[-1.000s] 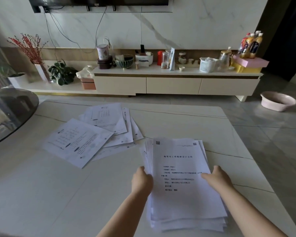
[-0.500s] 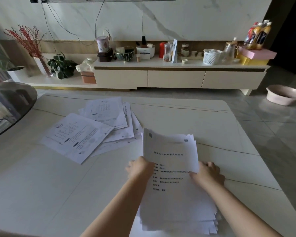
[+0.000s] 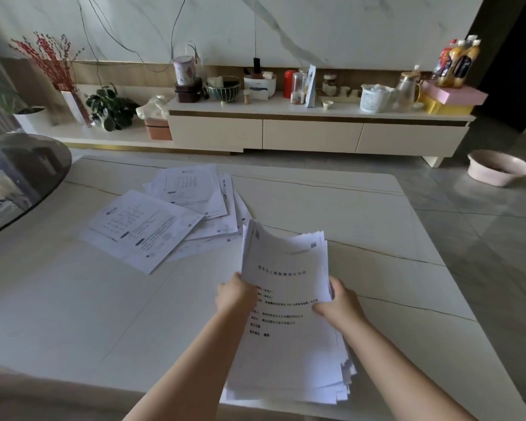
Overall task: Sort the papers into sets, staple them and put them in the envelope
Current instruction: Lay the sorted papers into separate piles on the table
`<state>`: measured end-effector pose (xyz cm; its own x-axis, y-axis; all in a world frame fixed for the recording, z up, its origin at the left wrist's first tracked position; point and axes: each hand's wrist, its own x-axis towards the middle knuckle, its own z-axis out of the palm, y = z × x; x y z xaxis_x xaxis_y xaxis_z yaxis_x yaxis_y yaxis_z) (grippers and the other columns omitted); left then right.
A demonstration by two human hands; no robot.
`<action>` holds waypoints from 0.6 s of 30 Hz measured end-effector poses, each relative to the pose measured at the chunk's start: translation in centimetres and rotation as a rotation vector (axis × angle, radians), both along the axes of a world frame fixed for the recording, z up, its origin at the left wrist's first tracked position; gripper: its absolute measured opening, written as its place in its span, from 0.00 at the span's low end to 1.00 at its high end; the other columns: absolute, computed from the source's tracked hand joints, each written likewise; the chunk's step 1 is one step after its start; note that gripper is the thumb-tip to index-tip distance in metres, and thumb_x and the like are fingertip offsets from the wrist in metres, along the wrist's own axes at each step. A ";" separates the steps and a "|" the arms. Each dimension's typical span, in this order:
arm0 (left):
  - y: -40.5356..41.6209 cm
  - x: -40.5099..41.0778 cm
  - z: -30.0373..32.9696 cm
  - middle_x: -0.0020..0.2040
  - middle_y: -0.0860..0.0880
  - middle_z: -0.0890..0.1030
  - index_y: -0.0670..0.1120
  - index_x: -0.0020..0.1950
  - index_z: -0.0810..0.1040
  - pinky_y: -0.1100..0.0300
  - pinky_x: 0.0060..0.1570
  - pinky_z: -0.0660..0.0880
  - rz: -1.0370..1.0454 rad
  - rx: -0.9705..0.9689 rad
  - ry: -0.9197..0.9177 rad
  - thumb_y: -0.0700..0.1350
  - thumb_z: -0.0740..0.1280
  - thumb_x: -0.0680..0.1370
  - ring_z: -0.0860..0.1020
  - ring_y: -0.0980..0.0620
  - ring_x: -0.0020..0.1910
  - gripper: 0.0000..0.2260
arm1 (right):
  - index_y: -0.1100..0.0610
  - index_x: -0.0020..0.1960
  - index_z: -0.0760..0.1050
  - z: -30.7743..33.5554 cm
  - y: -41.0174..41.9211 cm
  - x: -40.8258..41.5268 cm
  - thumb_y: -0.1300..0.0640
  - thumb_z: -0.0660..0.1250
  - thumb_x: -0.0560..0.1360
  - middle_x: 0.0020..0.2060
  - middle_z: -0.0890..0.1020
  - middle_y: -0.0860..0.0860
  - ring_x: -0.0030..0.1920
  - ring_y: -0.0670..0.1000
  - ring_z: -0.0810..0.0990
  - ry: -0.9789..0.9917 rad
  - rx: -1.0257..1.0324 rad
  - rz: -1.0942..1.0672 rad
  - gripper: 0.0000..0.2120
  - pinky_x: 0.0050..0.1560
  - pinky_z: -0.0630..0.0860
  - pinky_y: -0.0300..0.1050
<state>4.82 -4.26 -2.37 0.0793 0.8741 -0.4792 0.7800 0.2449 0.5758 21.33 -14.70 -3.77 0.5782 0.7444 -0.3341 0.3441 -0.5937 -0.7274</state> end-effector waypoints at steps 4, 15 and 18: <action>-0.4 -1.1 0.2 0.56 0.42 0.75 0.47 0.58 0.72 0.54 0.52 0.76 -0.006 0.015 -0.123 0.39 0.55 0.75 0.76 0.46 0.45 0.14 | 0.61 0.64 0.68 0.8 1.3 0.5 0.57 0.73 0.68 0.54 0.78 0.55 0.51 0.56 0.79 0.319 -0.013 -0.184 0.28 0.51 0.75 0.46; 0.5 -4.8 -0.5 0.57 0.42 0.78 0.42 0.60 0.75 0.49 0.57 0.77 0.063 -0.092 -0.295 0.52 0.72 0.63 0.79 0.43 0.53 0.28 | 0.59 0.56 0.72 4.7 1.7 1.6 0.72 0.61 0.76 0.52 0.82 0.57 0.48 0.54 0.82 0.483 0.226 0.113 0.13 0.47 0.80 0.47; 0.1 -5.2 2.4 0.55 0.42 0.80 0.42 0.61 0.71 0.46 0.56 0.77 0.200 -0.134 -0.689 0.47 0.79 0.65 0.80 0.41 0.52 0.29 | 0.55 0.56 0.73 7.5 0.2 1.8 0.71 0.61 0.77 0.52 0.83 0.53 0.51 0.51 0.82 0.563 0.380 0.146 0.15 0.49 0.80 0.43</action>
<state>-0.34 -4.13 -0.01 0.2458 0.8410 -0.4820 0.1845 0.4476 0.8750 23.18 -14.54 3.78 0.2784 0.9262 -0.2541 -0.0896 -0.2384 -0.9670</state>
